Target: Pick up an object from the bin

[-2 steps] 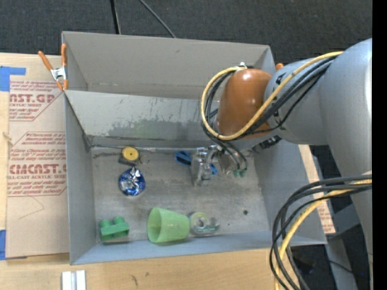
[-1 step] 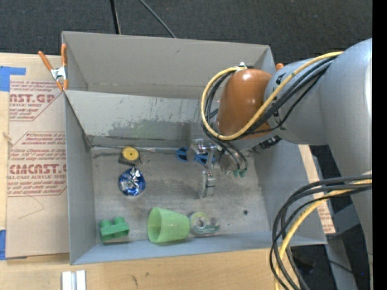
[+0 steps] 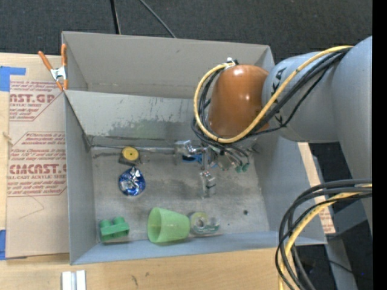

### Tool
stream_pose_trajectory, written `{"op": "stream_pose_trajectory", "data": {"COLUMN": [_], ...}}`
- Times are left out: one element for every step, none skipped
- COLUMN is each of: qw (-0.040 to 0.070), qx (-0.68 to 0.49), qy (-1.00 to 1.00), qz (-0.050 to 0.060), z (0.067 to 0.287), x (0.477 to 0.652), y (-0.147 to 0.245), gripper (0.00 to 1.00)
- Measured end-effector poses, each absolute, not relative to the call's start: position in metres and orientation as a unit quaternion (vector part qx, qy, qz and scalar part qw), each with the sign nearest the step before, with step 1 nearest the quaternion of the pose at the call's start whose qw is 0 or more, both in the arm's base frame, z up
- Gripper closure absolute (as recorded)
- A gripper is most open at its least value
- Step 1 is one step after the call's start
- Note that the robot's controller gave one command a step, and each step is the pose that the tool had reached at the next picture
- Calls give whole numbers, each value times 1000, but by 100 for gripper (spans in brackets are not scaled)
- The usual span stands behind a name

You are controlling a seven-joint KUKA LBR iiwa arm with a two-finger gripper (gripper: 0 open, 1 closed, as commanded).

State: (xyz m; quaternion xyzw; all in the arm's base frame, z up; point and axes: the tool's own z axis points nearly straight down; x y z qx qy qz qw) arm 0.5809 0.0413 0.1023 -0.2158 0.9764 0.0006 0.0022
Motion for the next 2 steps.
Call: {"op": "stream_pose_trajectory", "data": {"qw": [-2,1], "qx": [-245,-245], "qy": [970,970], "qz": [1,0], "z": [68,72], "x": [496,499], "y": [40,40], "gripper": [0,100]}}
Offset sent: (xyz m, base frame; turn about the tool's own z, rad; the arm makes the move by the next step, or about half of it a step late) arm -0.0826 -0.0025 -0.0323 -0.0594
